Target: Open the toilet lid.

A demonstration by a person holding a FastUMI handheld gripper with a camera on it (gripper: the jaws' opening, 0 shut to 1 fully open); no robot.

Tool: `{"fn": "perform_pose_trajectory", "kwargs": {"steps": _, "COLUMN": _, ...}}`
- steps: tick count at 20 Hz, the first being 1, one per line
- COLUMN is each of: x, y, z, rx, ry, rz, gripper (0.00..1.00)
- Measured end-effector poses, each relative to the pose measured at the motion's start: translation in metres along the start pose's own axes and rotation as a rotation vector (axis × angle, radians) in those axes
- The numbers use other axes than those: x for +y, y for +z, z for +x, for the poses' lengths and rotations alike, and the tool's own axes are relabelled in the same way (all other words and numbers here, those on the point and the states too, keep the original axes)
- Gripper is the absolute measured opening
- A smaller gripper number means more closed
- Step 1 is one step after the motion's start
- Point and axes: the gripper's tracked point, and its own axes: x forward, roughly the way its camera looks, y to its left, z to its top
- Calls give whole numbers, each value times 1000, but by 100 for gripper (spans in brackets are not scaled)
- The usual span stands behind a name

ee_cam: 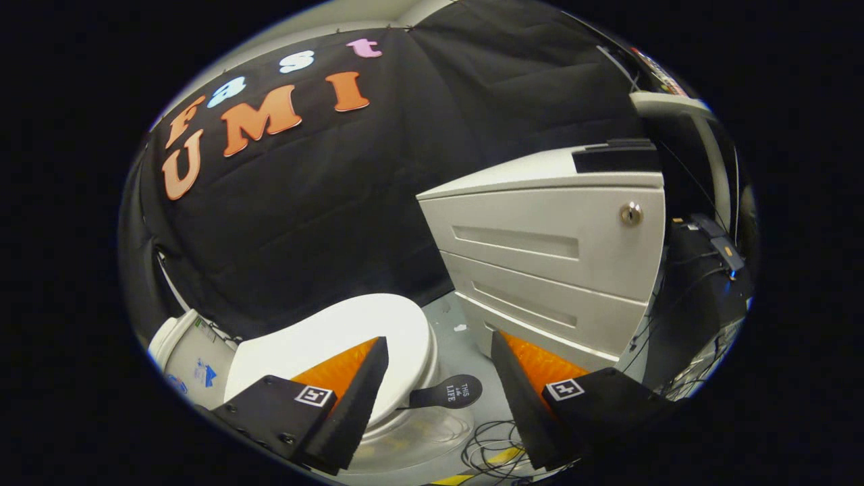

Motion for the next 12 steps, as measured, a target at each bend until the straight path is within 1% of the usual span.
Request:
{"fn": "perform_pose_trajectory", "kwargs": {"steps": 4, "x": -24, "y": -29, "z": 11, "rx": 51, "ry": -47, "rz": 153, "gripper": 99}}
{"fn": "perform_pose_trajectory", "kwargs": {"steps": 5, "x": -25, "y": -36, "z": 12, "rx": 68, "ry": -51, "rz": 203, "gripper": 96}}
{"fn": "perform_pose_trajectory", "kwargs": {"steps": 6, "x": -24, "y": -45, "z": 8, "rx": 105, "ry": -42, "rz": 254, "gripper": 96}}
{"fn": "perform_pose_trajectory", "kwargs": {"steps": 8, "x": -20, "y": -62, "z": 5, "rx": 167, "ry": -23, "rz": 344, "gripper": 85}}
{"fn": "perform_pose_trajectory", "kwargs": {"steps": 10, "x": -12, "y": -70, "z": 6, "rx": 212, "ry": 4, "rz": 402, "gripper": 84}}
{"fn": "perform_pose_trajectory", "kwargs": {"steps": 11, "x": -14, "y": -72, "z": 7, "rx": 224, "ry": -9, "rz": 412, "gripper": 77}}
{"fn": "perform_pose_trajectory", "kwargs": {"steps": 12, "x": -12, "y": -75, "z": 5, "rx": 240, "ry": -1, "rz": 423, "gripper": 71}}
